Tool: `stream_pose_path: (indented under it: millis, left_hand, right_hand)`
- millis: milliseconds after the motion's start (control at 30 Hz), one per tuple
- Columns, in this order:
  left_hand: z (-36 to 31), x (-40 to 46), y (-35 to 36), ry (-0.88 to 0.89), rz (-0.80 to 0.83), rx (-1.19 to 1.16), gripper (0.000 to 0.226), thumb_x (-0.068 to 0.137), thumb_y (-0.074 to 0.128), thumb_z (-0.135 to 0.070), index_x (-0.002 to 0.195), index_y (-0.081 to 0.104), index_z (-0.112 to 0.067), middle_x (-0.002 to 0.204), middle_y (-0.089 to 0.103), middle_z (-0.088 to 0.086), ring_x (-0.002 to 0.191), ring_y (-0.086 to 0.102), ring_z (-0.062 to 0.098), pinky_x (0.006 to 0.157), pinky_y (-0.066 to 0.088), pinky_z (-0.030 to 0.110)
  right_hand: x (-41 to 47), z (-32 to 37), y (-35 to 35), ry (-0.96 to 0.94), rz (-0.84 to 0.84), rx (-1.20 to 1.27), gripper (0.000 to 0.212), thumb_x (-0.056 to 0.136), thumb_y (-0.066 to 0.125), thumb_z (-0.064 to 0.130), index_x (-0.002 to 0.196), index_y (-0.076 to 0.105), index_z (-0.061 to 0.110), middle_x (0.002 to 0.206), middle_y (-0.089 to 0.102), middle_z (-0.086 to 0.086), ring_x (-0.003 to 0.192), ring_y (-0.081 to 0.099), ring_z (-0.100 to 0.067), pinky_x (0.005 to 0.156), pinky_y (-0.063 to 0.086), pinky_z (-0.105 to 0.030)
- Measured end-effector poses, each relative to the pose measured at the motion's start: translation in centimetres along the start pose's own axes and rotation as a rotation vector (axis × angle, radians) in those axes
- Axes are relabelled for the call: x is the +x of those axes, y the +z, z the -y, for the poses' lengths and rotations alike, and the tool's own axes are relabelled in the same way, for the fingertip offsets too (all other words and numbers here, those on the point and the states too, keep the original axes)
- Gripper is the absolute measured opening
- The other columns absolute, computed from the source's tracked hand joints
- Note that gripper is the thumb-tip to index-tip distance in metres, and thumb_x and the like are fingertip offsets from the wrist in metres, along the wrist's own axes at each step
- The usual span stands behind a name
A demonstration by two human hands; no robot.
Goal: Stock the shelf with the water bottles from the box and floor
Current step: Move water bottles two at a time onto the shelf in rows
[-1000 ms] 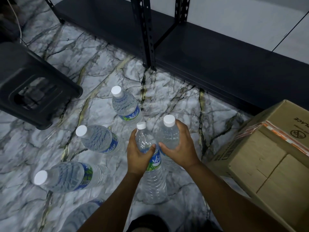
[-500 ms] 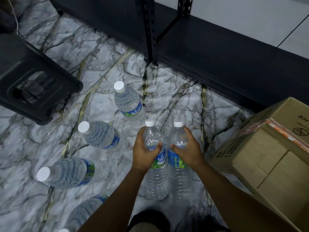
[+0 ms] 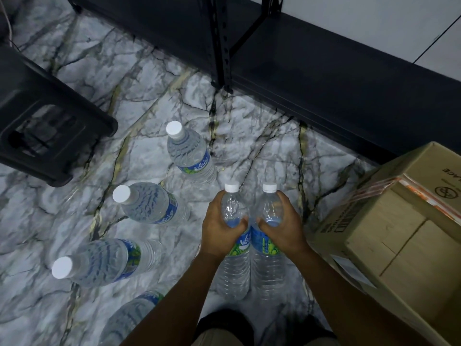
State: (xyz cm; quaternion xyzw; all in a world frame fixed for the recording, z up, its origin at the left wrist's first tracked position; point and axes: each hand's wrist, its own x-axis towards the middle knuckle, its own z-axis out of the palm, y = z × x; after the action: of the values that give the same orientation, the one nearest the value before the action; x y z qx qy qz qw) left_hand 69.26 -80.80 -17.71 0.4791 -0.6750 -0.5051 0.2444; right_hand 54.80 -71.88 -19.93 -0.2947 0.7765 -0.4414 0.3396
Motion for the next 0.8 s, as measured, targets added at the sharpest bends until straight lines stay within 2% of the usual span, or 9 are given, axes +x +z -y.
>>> stream_pose_path:
  millis: [133,267,400,567,667,800]
  left_hand:
    - [0.2,-0.1,-0.3,-0.006,0.032,0.028,0.067,0.069,0.075,-0.037,0.130,0.049,-0.029,0.121,0.060,-0.010,0.115,0.057,0.010,0.097,0.050,0.037]
    - [-0.1,-0.4,-0.9,0.004,0.033,0.041,0.070,0.069,0.075,-0.035,0.132,0.049,-0.024,0.122,0.060,-0.007,0.115,0.057,0.011,0.097,0.050,0.037]
    - [-1.7,-0.8,-1.5,0.003,0.018,0.012,0.067,0.069,0.075,-0.032,0.130,0.049,-0.028,0.121,0.061,-0.008,0.115,0.058,0.012,0.098,0.050,0.039]
    - [-4.7,-1.5,-2.4,0.009,0.011,0.005,0.069,0.069,0.075,-0.032,0.132,0.047,-0.033,0.125,0.058,-0.011,0.119,0.054,0.008,0.101,0.047,0.034]
    - [-7.2,-2.0,-3.1,0.031,0.017,0.008,0.071,0.070,0.076,-0.031,0.132,0.043,-0.043,0.126,0.057,-0.016,0.120,0.053,0.006,0.100,0.045,0.027]
    - [-10.9,-2.4,-4.0,0.061,0.027,0.007,0.070,0.069,0.073,-0.036,0.132,0.043,-0.041,0.126,0.057,-0.012,0.119,0.054,0.006,0.100,0.045,0.027]
  right_hand:
    - [-0.2,0.3,0.1,-0.018,-0.013,-0.005,0.086,0.067,0.074,0.045,0.141,0.042,0.017,0.131,0.055,0.000,0.122,0.053,-0.013,0.100,0.048,-0.042]
    - [-0.3,1.0,-0.1,-0.016,-0.014,0.011,0.084,0.066,0.076,0.041,0.140,0.042,0.020,0.130,0.055,0.001,0.121,0.055,-0.014,0.097,0.050,-0.044]
    - [-0.5,3.0,-0.9,-0.045,-0.026,0.011,0.084,0.066,0.076,0.042,0.139,0.043,0.019,0.130,0.055,0.001,0.120,0.055,-0.014,0.097,0.050,-0.043]
    - [-1.5,6.0,-2.5,-0.076,-0.051,0.009,0.082,0.066,0.075,0.043,0.138,0.043,0.021,0.127,0.056,0.001,0.116,0.057,-0.014,0.094,0.052,-0.043]
    - [-2.5,8.0,-3.9,-0.091,-0.079,0.000,0.080,0.065,0.074,0.042,0.136,0.045,0.022,0.125,0.057,0.002,0.114,0.058,-0.015,0.094,0.052,-0.043]
    - [-4.1,10.6,-5.8,-0.096,-0.113,0.033,0.080,0.065,0.076,0.036,0.136,0.044,0.022,0.126,0.058,0.001,0.115,0.058,-0.016,0.096,0.051,-0.044]
